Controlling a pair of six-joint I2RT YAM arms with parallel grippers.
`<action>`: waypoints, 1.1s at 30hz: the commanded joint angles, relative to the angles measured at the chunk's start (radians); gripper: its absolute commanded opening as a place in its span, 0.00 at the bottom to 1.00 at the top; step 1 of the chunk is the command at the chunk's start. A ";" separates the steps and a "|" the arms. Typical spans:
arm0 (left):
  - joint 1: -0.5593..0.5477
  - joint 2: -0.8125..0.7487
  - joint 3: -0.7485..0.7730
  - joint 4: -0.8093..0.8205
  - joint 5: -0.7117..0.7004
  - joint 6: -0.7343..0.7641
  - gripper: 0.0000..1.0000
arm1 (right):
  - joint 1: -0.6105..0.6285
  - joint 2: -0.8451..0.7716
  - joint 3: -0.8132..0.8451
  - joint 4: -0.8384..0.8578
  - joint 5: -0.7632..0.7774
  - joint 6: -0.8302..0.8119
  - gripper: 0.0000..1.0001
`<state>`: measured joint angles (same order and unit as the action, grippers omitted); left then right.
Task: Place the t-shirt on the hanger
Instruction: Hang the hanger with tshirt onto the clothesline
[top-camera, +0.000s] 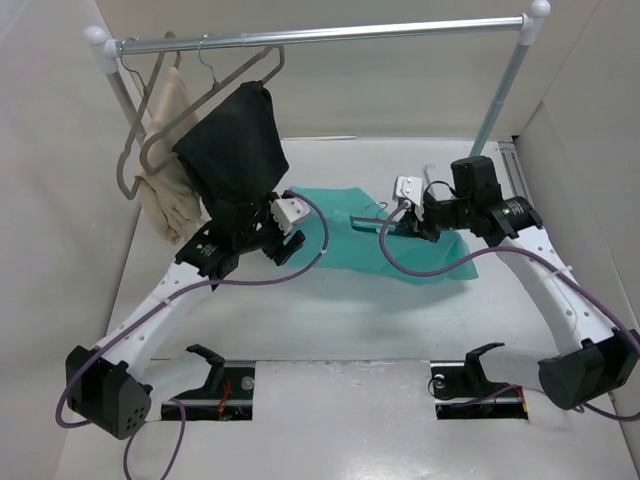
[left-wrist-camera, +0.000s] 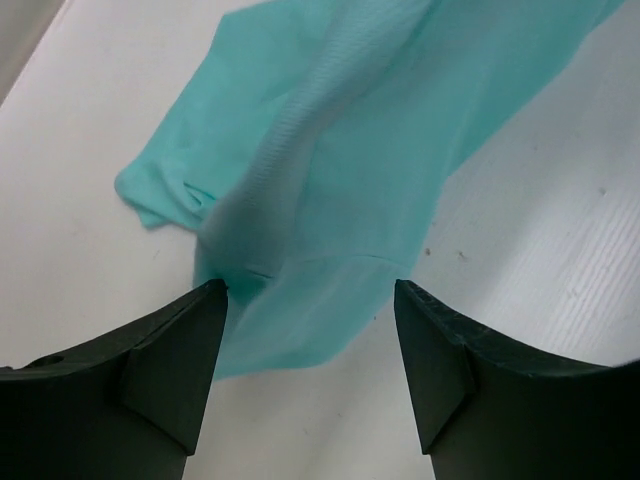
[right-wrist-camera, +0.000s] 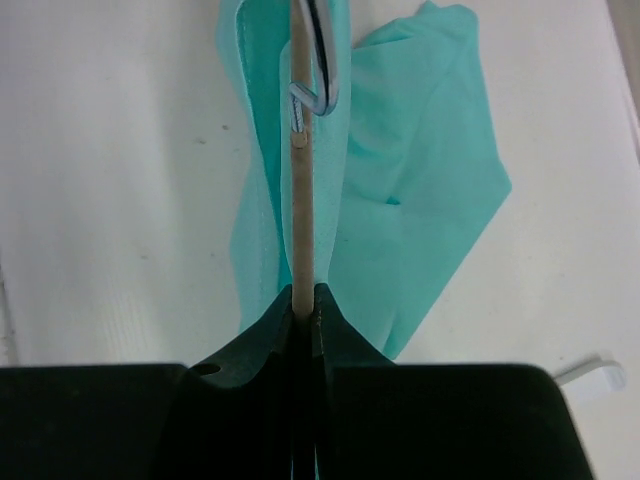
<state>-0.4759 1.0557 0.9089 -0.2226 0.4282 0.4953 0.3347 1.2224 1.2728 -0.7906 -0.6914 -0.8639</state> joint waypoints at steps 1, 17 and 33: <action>0.009 0.039 -0.008 0.034 -0.057 0.023 0.64 | -0.010 -0.012 0.077 -0.090 -0.092 -0.064 0.00; 0.086 0.093 0.001 0.054 0.012 0.042 0.00 | -0.134 -0.050 0.089 -0.242 -0.155 -0.096 0.00; 0.229 0.170 0.015 0.052 0.041 0.065 0.00 | -0.145 -0.129 0.175 -0.352 -0.165 -0.067 0.00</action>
<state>-0.2729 1.2388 0.9134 -0.1448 0.4824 0.5228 0.2024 1.1282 1.3560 -1.1244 -0.7918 -0.9432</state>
